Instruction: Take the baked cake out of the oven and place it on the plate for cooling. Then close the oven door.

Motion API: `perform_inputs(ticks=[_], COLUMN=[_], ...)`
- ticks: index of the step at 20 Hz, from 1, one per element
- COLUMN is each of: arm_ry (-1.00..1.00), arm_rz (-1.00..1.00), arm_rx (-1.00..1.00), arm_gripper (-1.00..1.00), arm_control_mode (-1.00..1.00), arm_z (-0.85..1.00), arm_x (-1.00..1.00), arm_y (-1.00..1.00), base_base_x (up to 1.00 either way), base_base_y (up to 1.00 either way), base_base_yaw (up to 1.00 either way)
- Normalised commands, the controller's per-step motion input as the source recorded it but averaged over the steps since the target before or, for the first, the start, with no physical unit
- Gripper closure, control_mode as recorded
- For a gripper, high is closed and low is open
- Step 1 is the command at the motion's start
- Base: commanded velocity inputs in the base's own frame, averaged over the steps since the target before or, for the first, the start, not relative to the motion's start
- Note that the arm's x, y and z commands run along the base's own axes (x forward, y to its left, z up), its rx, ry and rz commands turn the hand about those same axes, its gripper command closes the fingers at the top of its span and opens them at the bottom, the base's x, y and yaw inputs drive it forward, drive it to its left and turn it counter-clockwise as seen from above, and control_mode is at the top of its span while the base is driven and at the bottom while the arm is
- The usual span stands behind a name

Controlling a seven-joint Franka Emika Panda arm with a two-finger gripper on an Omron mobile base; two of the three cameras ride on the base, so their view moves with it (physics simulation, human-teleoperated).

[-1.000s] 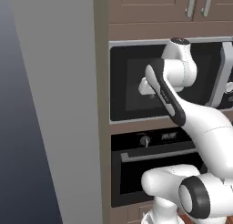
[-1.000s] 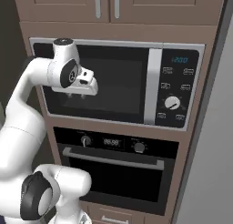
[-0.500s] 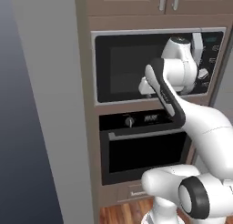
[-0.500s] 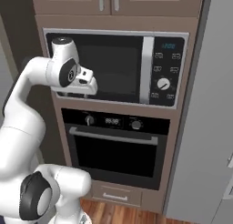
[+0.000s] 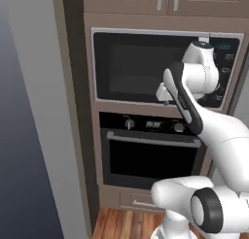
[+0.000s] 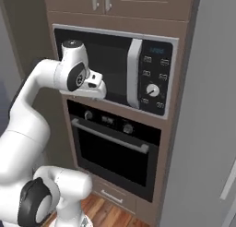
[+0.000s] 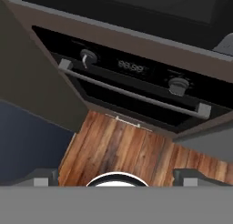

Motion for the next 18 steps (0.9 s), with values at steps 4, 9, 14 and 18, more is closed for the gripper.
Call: perform_inputs(ticks=[4, 9, 14, 18], arm_ry=[0.00, 0.00, 0.00, 0.00], arm_rz=[0.00, 0.00, 0.00, 0.00], arm_rx=[0.00, 0.00, 0.00, 0.00], arm_gripper=[-1.00, -1.00, -1.00, -1.00], arm_control_mode=[1.00, 1.00, 1.00, 1.00], arm_z=[0.00, 0.00, 0.00, 0.00], arm_x=[0.00, 0.00, 0.00, 0.00], arm_y=[0.00, 0.00, 0.00, 0.00], base_base_x=[-0.05, -0.03, -0.20, -0.21], base_base_y=[-0.75, -0.83, -0.72, -0.67], base_base_yaw=[0.69, 0.63, 0.54, 0.33])
